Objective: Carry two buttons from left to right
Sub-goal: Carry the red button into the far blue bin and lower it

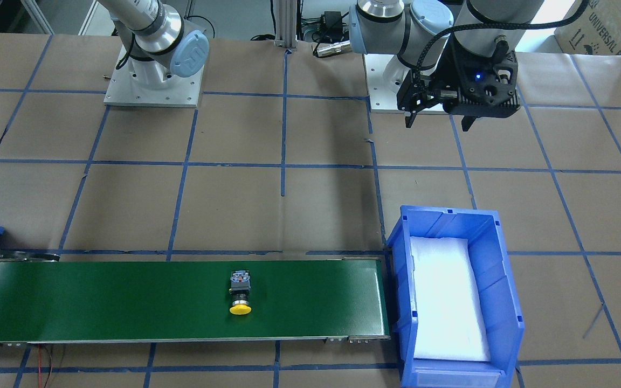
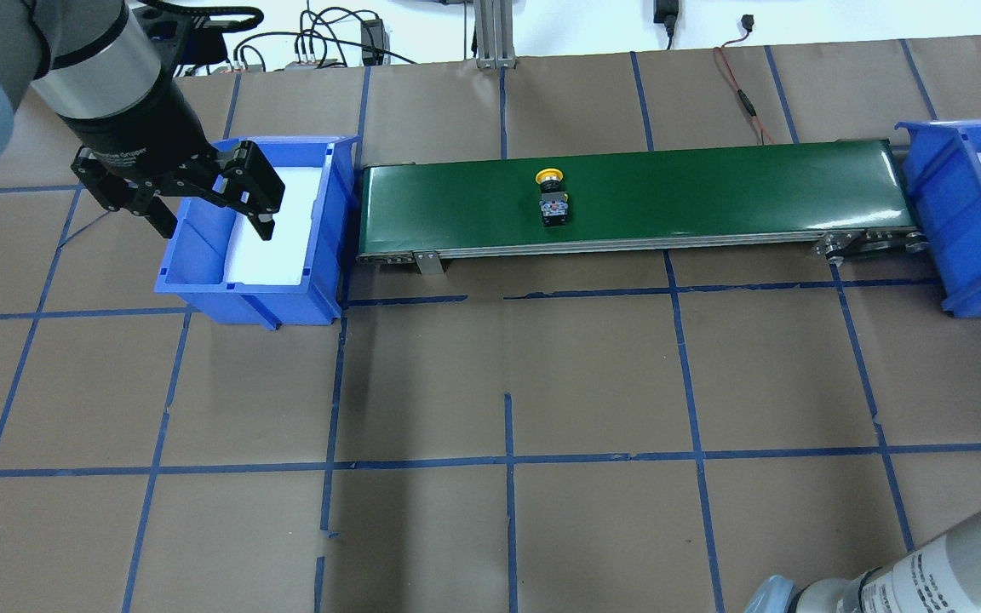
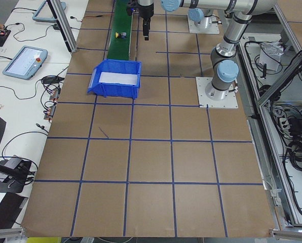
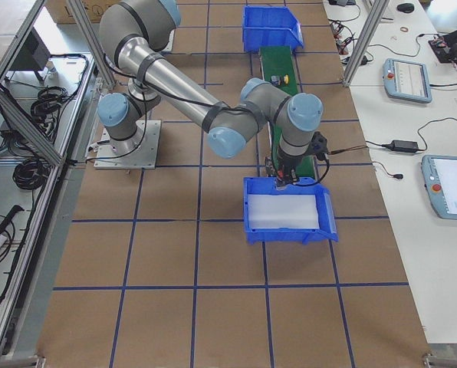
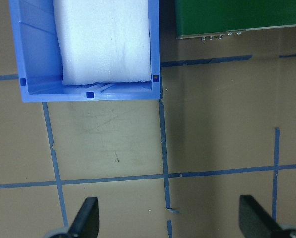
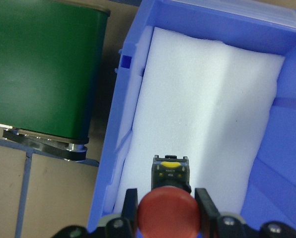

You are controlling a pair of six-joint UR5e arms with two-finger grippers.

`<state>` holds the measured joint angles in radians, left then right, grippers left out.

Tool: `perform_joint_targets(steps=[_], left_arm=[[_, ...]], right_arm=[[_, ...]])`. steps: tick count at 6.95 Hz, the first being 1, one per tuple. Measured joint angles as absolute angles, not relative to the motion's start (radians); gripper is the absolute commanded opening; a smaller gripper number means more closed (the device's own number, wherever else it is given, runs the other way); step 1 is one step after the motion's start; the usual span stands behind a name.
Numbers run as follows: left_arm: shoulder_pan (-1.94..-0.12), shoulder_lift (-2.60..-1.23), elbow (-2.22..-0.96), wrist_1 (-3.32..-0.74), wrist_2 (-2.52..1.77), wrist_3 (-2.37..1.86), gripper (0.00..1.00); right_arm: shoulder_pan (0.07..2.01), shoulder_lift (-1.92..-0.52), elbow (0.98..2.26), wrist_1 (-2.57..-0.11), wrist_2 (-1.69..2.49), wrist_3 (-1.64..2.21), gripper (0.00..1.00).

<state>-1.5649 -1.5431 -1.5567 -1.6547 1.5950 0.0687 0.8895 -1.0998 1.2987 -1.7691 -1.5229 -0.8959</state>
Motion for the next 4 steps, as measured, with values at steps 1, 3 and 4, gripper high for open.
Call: perform_joint_targets(steps=[1, 3, 4], left_arm=[[-1.565, -1.543, -1.556, -1.65, 1.597, 0.069, 1.0], [-1.565, -1.543, -1.555, -1.649, 1.598, 0.069, 1.0], [-1.565, -1.543, -1.555, -1.649, 1.598, 0.069, 1.0]], right_arm=[[0.888, -1.058, 1.271, -1.781, -1.524, -0.899, 0.09], [0.887, -1.007, 1.245, -1.789, -1.525, -0.909, 0.1], [0.886, -0.998, 1.252, -1.79, -1.525, -0.915, 0.1]])
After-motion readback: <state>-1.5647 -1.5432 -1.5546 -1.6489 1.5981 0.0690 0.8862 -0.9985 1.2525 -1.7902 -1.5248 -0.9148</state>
